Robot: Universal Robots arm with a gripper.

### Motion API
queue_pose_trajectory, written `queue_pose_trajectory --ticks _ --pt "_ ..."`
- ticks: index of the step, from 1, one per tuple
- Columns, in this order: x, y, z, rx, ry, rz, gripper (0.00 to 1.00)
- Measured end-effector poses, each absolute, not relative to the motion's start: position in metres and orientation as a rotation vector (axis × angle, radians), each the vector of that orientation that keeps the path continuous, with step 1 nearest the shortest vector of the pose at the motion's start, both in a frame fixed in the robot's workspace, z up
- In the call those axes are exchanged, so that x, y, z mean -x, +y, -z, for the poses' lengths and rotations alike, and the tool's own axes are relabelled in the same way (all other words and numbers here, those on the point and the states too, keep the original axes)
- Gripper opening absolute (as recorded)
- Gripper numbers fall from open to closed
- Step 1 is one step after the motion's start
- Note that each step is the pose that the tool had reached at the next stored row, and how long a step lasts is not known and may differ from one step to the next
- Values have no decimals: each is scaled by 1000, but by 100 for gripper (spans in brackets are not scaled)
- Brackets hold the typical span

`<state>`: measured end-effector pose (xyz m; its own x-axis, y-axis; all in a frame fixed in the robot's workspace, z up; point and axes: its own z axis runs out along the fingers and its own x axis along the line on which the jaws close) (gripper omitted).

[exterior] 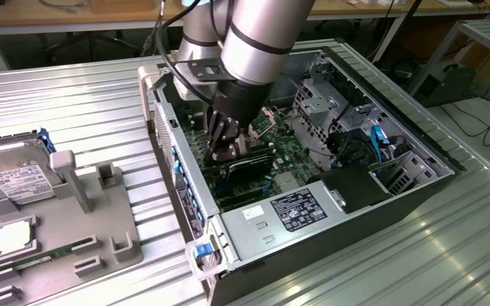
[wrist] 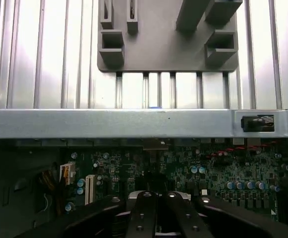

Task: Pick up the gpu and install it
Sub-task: 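Press down on the gpu until it lock into place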

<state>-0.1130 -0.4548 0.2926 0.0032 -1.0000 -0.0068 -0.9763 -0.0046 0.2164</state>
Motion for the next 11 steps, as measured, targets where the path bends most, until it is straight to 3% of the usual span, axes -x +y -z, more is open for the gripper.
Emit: queue_pose_trajectory --ticks 4,9,11 --pt "108 -452 -293 -2089 -2082 280 11" --pt "101 -452 -293 -2000 -1995 414 11" --pt "100 -452 -292 -1985 -1980 434 11"
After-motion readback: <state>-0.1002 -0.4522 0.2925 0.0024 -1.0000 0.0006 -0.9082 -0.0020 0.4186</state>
